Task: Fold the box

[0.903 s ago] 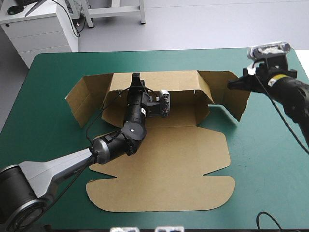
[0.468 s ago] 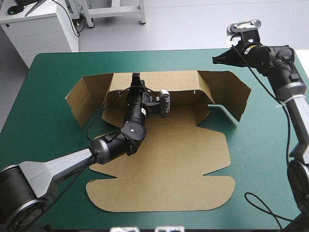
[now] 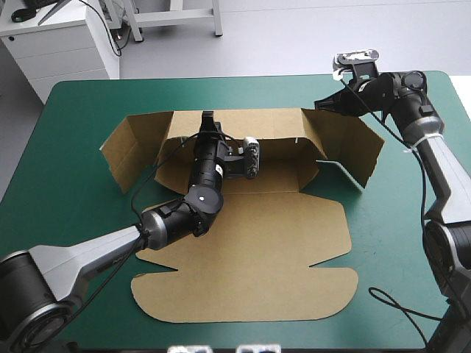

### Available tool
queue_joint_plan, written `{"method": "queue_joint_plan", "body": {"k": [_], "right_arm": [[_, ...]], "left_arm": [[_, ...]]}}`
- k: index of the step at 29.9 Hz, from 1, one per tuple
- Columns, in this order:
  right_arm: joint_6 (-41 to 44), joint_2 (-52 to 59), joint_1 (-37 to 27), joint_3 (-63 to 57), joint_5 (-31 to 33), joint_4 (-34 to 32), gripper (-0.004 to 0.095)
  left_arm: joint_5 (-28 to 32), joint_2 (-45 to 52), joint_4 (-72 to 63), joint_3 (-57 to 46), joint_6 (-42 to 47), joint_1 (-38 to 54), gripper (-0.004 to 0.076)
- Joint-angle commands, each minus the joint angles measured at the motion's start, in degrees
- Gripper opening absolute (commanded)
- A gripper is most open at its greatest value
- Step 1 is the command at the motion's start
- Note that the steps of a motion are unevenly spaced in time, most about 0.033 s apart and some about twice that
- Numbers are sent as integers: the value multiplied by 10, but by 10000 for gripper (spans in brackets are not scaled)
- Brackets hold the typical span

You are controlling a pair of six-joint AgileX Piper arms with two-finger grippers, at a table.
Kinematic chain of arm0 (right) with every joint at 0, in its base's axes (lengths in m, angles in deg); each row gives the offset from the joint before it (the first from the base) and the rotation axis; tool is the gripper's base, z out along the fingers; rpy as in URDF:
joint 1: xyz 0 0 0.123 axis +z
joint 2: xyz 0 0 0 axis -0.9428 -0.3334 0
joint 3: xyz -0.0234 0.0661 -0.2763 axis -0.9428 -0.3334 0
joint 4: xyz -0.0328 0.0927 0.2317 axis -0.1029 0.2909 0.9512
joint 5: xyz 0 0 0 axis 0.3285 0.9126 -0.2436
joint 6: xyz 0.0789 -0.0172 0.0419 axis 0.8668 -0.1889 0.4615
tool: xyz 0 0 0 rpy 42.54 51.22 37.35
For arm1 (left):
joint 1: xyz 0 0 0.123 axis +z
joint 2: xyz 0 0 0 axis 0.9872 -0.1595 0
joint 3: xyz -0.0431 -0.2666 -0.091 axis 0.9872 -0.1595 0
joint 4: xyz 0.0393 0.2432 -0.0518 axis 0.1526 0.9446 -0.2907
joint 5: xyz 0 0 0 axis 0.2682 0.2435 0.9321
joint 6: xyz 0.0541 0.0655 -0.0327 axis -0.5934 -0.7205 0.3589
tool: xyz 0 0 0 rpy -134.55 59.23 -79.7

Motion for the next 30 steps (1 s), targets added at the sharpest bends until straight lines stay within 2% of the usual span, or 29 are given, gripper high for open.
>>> {"method": "queue_joint_plan", "body": {"k": [1,14,17,26,30], "right_arm": [[-7,30,-1,19,35,10,-19],[-9,30,-1,19,248,29,-19],[-26,33,-1,19,250,63,-19],[-104,48,1,13,239,221,-19],[-127,67,3,-10,215,247,-19]], "left_arm": [[-26,28,73,13,8,-4,-8],[-21,27,73,13,8,-4,-8],[-12,27,73,13,8,-4,-8],[-12,27,68,13,8,-4,-8],[-13,27,68,13,8,-4,-8]]}}
